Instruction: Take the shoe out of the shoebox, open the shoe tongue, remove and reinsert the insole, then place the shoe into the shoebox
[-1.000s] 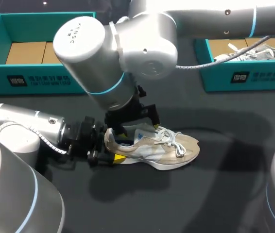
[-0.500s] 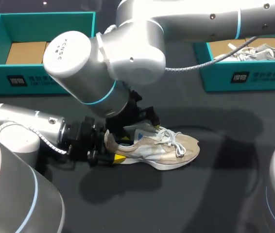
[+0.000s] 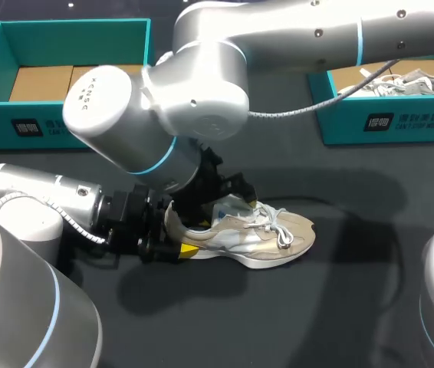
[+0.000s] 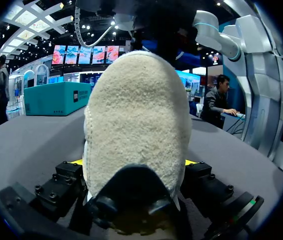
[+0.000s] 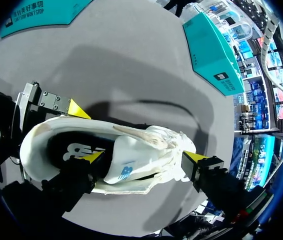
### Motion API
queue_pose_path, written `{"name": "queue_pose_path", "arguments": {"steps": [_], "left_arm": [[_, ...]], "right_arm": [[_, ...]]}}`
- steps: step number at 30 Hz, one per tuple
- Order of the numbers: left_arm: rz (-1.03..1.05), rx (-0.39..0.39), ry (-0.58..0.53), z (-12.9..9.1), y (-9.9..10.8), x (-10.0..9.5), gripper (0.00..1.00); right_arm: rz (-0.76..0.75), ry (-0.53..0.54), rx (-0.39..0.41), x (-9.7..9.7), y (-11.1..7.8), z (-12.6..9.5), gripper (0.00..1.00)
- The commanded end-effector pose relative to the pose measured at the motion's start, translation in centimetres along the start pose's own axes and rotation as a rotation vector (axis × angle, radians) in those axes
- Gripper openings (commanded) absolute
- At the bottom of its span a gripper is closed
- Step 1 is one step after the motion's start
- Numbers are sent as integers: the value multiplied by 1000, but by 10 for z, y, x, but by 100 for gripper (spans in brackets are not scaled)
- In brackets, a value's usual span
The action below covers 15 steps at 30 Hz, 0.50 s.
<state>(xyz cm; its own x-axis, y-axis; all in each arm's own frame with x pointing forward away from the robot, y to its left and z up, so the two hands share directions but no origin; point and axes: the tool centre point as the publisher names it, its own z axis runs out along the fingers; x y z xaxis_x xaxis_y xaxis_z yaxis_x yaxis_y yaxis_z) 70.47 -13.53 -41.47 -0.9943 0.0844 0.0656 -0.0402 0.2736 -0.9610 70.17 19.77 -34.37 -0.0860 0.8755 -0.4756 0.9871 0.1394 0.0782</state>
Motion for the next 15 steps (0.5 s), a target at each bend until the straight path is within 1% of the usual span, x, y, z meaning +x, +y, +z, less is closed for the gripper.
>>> {"name": "queue_pose_path", "arguments": {"steps": [1,6,9,10,11,15], "left_arm": [[0,1,-1,2,2,1,0],[0,1,-1,2,2,1,0],[0,1,-1,2,2,1,0],[0,1,-1,2,2,1,0],[0,1,-1,2,2,1,0],[0,1,-1,2,2,1,0]], "right_arm": [[815,-20,10,5,-7,5,100],[860,-25,27,3,-12,8,100],[877,-25,33,2,-13,10,95],[881,-27,35,1,-13,10,89],[885,-28,36,1,-13,10,87],[897,-31,38,-4,-13,8,80]]}}
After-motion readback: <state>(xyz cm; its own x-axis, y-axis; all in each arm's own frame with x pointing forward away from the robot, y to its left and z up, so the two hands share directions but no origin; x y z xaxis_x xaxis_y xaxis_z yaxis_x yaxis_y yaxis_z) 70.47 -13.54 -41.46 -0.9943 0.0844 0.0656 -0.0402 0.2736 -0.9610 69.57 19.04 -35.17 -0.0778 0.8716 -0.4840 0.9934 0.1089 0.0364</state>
